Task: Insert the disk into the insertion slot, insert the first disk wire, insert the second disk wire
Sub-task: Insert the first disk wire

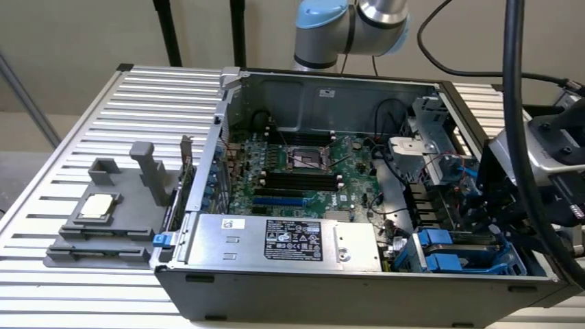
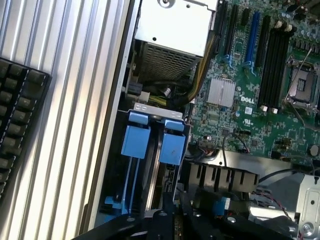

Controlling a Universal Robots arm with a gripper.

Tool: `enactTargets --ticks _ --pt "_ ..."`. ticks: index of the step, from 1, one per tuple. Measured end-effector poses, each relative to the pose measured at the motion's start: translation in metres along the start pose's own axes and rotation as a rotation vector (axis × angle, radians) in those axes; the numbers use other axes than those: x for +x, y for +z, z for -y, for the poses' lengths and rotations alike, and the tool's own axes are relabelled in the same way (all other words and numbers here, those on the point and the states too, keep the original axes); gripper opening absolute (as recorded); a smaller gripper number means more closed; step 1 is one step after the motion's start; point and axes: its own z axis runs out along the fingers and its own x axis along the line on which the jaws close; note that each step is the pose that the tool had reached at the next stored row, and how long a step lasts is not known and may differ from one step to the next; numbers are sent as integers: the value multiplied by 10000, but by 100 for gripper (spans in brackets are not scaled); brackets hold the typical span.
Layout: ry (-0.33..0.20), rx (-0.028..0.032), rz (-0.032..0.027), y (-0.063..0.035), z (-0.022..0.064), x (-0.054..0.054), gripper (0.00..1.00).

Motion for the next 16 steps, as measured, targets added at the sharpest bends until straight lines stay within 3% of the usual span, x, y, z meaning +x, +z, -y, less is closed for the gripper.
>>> enactTargets --ticks 3,7,16 --pt "32 -6 1 2 -35 -5 16" --pt "286 27 -48 1 -37 -6 16" --pt "1526 233 -142 2 -37 -6 16"
